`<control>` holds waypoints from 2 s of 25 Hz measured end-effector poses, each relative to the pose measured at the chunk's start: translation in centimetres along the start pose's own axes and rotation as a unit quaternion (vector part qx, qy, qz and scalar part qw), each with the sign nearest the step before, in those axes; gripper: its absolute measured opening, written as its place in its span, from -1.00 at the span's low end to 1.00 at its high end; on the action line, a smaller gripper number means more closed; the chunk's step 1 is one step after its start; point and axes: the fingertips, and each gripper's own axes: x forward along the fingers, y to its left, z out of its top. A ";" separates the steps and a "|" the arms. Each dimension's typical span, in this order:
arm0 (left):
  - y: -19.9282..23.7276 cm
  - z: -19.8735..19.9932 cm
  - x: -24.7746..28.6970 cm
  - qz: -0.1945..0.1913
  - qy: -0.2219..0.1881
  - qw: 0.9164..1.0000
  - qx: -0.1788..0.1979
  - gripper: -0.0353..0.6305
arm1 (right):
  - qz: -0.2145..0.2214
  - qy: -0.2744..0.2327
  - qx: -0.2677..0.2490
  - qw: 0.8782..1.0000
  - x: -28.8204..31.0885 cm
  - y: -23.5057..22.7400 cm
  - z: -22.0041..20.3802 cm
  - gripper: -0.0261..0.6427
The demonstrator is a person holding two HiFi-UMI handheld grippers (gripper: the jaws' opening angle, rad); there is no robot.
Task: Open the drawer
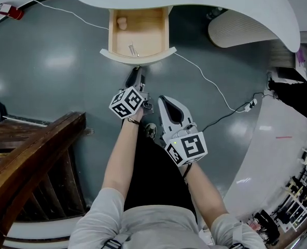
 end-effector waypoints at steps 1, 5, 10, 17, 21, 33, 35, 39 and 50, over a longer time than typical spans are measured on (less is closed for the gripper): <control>0.0 0.0 -0.1 0.003 -0.001 1.000 -0.002 -0.58 | -0.001 0.002 -0.001 1.000 -0.1 0.0 0.1 -0.89; 0.0 -0.2 -0.6 0.011 0.001 1.000 -0.005 -0.57 | -0.004 0.006 -0.005 1.000 -0.5 0.0 0.8 -0.89; -0.4 -0.1 -3.2 0.010 0.003 1.000 -0.006 -0.66 | -0.003 0.012 -0.014 1.000 -0.9 0.5 1.5 -0.89; -2.8 3.1 -8.2 -0.015 -0.024 0.999 0.041 -0.87 | -0.003 0.020 -0.021 1.000 -0.8 0.9 2.2 -0.89; -5.7 5.3 -11.0 -0.042 -0.030 0.994 0.093 -0.88 | -0.007 0.021 -0.031 0.999 -0.5 1.2 3.1 -0.89; -13.6 13.7 -15.7 -0.037 -0.021 0.961 0.272 -0.88 | -0.007 0.020 -0.091 0.996 2.1 4.4 8.6 -0.89; -14.5 15.4 -15.7 -0.038 -0.021 0.957 0.288 -0.88 | -0.007 0.019 -0.098 0.995 3.1 5.0 10.1 -0.89; -15.9 18.2 -16.1 -0.033 -0.012 0.955 0.294 -0.88 | -0.011 0.028 -0.098 0.995 4.2 6.2 12.6 -0.89; -19.3 25.5 -15.0 -0.053 0.000 0.946 0.321 -0.88 | -0.022 -0.014 -0.116 0.993 6.9 8.8 21.3 -0.89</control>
